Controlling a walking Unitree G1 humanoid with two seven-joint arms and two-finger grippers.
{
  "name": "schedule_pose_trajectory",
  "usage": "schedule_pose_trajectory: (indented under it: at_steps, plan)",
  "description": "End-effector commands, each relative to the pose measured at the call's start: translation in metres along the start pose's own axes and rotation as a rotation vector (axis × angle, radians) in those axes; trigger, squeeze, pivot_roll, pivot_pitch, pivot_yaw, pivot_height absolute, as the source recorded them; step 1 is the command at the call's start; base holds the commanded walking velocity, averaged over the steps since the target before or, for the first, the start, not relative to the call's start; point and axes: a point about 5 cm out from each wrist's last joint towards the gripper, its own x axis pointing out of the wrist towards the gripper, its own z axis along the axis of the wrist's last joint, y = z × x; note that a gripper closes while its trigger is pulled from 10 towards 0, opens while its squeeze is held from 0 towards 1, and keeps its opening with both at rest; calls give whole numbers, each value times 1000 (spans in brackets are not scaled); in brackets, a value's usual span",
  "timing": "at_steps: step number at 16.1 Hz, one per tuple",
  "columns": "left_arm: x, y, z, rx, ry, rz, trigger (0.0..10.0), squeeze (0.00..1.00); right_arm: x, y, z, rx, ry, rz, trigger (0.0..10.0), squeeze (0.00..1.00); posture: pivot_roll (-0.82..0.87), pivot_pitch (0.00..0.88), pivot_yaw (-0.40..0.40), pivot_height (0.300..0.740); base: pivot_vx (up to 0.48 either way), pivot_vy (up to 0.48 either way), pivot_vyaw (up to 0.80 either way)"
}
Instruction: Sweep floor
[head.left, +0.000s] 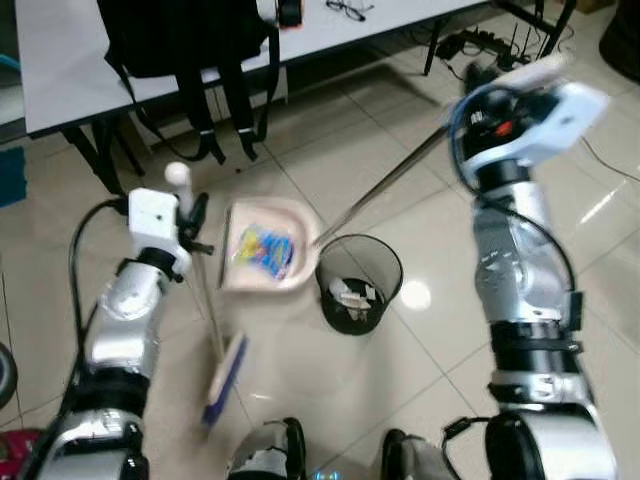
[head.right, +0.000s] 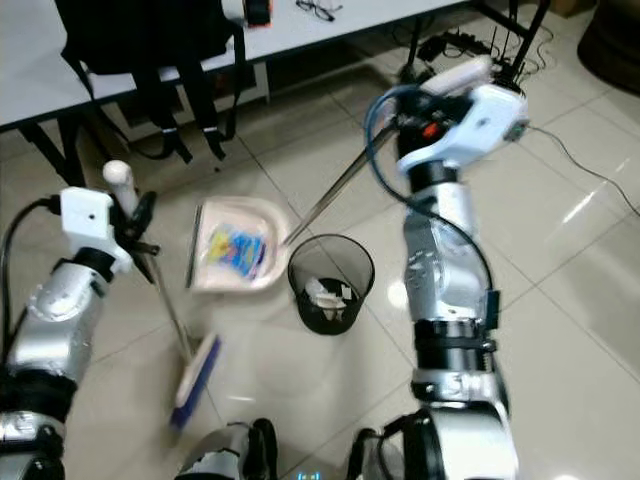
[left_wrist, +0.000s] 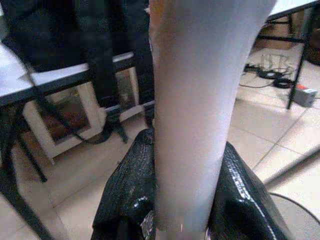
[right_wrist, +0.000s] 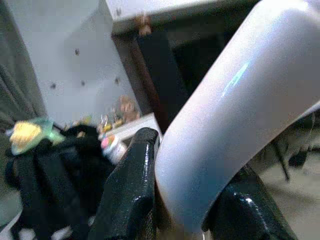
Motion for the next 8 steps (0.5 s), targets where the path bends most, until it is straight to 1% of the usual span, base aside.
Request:
schedule_pose_trajectory:
  at_steps: [1, 3, 5, 7, 8]
  plan:
    - [0, -7, 6, 10, -29, -14, 10000, 0, 10, 2, 31, -64, -148, 37, 10000, 0, 1, 89, 66, 740, 0, 0, 0]
    - [-1, -14, 6, 5, -32, -20, 10000, 0, 12, -3, 43, -127, -176, 51, 10000, 0, -1, 90, 67, 740, 0, 0, 0]
    - [-2, -16, 7, 8, -35, -26, 10000, 0, 12, -7, 52, -251, -181, 96, 10000, 0, -4, 90, 71, 740, 0, 0, 0]
    - [-2, -17, 7, 12, -34, -24, 10000, 0, 10, -9, 54, -325, -184, 131, 10000, 0, -7, 89, 74, 740, 0, 0, 0]
    - [-2, -17, 7, 13, -34, -23, 10000, 0, 9, -9, 54, -344, -184, 145, 10000, 0, -7, 90, 76, 740, 0, 0, 0]
